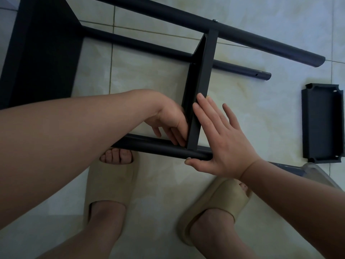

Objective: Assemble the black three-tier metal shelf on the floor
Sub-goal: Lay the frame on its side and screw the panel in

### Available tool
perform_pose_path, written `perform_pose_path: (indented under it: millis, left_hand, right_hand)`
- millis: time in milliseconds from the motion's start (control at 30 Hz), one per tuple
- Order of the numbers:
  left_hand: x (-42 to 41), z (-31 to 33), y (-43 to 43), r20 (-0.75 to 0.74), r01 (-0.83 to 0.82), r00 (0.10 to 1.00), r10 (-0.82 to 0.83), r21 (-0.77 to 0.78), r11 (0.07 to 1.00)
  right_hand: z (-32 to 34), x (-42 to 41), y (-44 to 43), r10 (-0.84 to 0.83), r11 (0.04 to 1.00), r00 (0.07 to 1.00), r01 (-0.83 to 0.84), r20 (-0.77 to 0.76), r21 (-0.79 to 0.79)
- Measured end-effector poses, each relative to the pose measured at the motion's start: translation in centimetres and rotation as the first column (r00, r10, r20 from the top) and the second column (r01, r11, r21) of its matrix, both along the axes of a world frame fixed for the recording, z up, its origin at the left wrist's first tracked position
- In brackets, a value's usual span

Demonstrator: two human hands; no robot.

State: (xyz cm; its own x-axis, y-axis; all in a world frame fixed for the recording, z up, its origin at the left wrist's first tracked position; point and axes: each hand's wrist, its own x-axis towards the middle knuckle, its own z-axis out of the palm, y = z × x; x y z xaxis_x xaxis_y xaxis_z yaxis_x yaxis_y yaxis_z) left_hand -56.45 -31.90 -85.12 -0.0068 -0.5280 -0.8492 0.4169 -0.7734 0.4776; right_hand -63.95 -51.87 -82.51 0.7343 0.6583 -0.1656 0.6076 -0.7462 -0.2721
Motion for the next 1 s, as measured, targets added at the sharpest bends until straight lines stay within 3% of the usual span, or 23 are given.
perform_pose_path:
  millis: [1000]
  left_hand:
    - [-0.05, -0.32, -0.21, -0.032, -0.083, 0.996, 0.082, -0.019, 0.996]
  right_hand:
    - [-0.05, 0.04, -0.04, 0.011, 1.000, 1.000, -0.011, -0.008, 0.001]
